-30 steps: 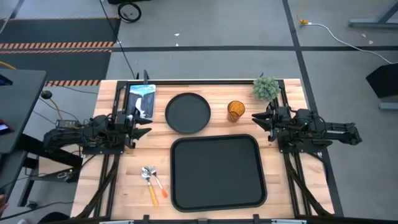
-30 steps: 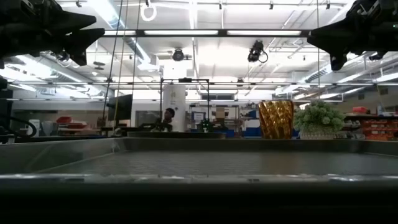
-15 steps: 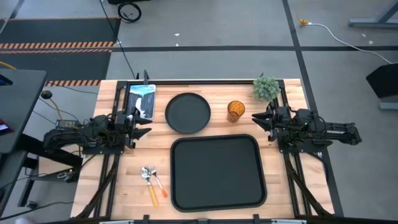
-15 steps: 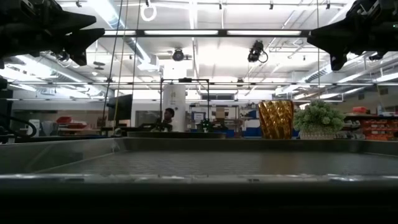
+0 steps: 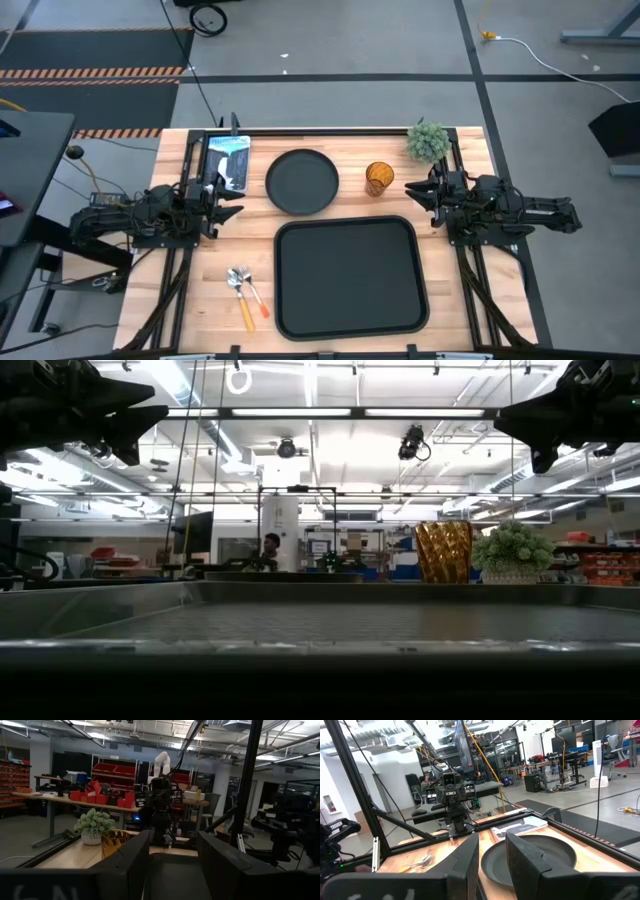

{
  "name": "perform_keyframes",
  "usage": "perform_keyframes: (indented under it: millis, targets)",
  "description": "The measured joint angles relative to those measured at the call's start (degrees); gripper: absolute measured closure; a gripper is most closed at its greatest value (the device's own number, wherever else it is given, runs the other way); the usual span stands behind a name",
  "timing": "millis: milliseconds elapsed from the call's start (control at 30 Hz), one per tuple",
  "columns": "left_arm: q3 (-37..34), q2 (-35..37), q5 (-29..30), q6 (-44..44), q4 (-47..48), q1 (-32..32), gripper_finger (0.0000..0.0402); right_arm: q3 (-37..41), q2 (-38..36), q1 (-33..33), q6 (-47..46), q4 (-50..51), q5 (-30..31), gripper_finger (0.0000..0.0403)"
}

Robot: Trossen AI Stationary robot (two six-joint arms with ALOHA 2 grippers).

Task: Pick and place plate/cup/fork/spoon on tray

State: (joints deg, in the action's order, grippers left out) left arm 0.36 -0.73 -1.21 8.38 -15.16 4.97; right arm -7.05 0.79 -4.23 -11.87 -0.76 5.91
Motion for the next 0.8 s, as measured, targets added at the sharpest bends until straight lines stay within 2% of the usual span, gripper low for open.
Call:
perform_keyframes:
  millis: [633,800]
  targets:
    - [-0.02,-0.01,-0.02,0.01,0.0,-0.01,0.023,-0.02,0.0,0.0,0.26,-0.06,0.02,0.03]
    - [-0.02,0.0,-0.02,0.06,-0.09,-0.01,0.023,-0.01,0.01,-0.02,4.47,-5.68,2.05,0.03]
